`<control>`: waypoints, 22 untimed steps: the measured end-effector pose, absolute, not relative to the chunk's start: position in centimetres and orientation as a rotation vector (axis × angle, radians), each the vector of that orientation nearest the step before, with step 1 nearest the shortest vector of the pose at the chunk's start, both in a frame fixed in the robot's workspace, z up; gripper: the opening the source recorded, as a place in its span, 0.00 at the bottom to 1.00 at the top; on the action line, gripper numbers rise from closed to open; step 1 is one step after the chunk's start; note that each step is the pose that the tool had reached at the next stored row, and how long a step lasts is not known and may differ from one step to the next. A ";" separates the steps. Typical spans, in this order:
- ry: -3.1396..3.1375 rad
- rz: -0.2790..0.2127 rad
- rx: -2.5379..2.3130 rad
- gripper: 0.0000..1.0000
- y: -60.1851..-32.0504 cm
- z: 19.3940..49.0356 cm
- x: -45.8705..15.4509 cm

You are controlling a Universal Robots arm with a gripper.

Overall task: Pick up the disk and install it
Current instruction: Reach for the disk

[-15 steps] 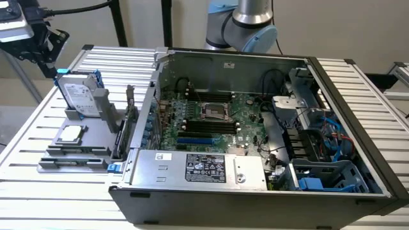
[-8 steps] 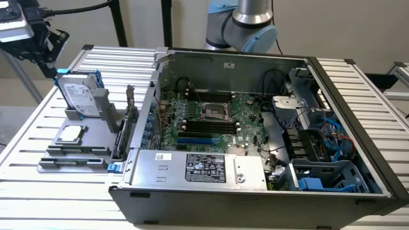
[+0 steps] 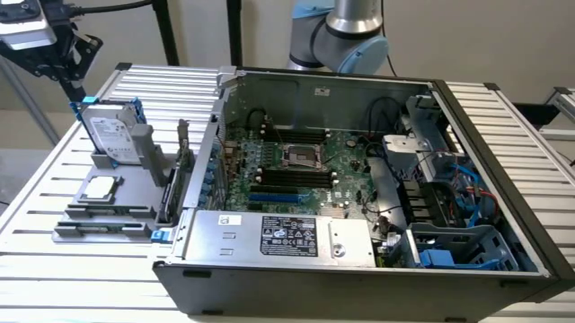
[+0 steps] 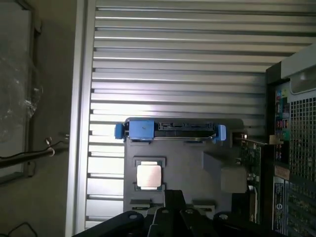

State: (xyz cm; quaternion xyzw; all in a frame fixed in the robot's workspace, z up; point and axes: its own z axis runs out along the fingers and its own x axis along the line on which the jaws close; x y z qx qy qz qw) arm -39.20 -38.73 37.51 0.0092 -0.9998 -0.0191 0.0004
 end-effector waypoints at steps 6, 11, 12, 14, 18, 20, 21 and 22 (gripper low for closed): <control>-3.140 -0.060 0.029 0.11 -36.3 37.5 -39.8; -3.140 -0.060 0.029 0.11 -34.6 37.5 -41.1; -3.140 -0.060 0.029 0.11 -34.2 37.5 -41.4; -3.140 -0.060 0.029 0.11 -33.6 37.5 -41.9; -3.141 -0.060 0.029 0.11 -33.0 37.5 -42.5; -3.141 -0.060 0.029 0.11 -33.0 37.5 -42.5; -3.141 -0.060 0.029 0.11 -33.0 37.5 -42.5; -3.141 -0.060 0.029 0.11 -33.0 37.5 -42.5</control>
